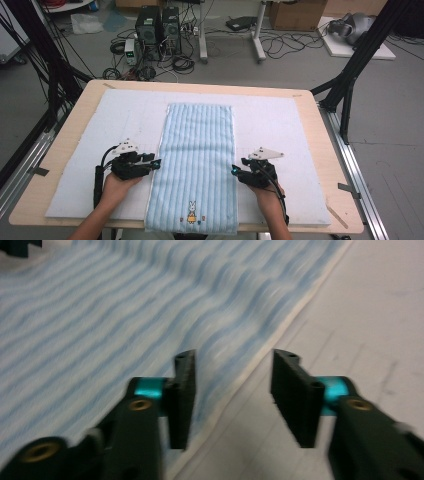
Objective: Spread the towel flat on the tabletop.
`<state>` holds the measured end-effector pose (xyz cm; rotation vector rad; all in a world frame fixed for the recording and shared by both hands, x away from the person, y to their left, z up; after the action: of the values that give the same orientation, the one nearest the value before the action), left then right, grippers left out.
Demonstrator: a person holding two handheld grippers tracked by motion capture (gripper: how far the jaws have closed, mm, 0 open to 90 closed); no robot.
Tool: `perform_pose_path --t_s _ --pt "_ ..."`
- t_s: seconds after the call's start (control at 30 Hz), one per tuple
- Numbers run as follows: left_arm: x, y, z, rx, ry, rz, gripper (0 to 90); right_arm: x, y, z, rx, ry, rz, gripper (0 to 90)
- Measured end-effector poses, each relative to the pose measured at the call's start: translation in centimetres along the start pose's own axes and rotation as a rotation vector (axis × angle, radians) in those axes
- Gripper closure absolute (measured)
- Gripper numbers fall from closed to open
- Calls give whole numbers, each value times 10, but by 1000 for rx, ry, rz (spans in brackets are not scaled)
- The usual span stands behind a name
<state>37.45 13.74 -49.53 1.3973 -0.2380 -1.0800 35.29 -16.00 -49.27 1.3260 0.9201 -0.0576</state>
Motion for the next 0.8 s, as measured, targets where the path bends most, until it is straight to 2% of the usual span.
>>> perform_pose_path --t_s 0.07,0.1,0.13,0.17,0.23,0.27,0.3,0.33,0.37,0.4,0.47,0.57,0.7,0.8 --pt "-1 9 0 51 -23 64 436 -3 4 5 7 -13 30 379" --pt "-1 12 -1 84 -10 94 418 -4 6 8 8 -26 40 328" --pt "0 15 -3 137 15 106 417 -4 7 10 3 -38 48 291" --pt "0 18 -3 159 20 106 402 -5 8 13 -3 -47 55 270" --pt "0 24 -4 120 -6 138 370 -8 10 19 -23 -71 65 209" --pt "-1 27 -6 102 -12 151 319 -10 11 23 -25 -85 68 202" --pt "0 29 -7 68 -16 150 278 -11 12 26 -26 -95 71 179" --pt "0 32 -10 56 -6 147 241 -13 13 29 -25 -100 73 152" --pt "-1 34 -12 58 6 149 194 -15 14 33 -21 -109 76 128" --pt "-3 36 -14 55 13 161 185 -16 15 36 -18 -117 80 118" --pt "-9 39 -15 46 0 183 186 -19 17 40 -25 -125 89 118" --pt "-16 37 -20 41 5 190 187 -24 17 42 -11 -122 96 112" --pt "-19 36 -26 15 13 186 186 -23 17 44 -17 -120 91 111" --pt "-23 36 -26 12 13 190 186 -23 17 44 -11 -123 91 111"
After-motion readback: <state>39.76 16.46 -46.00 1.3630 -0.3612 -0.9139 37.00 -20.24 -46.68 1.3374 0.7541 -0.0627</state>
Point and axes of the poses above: each handheld gripper's, and its own axes: x roughly forward along the jaws, y roughly out of its top, z roughly to its right, the point moved 10 cm from there along x, roughly forward along the jaws, and after that the axes turned 4 degrees about -y, right-handed, at the moved point
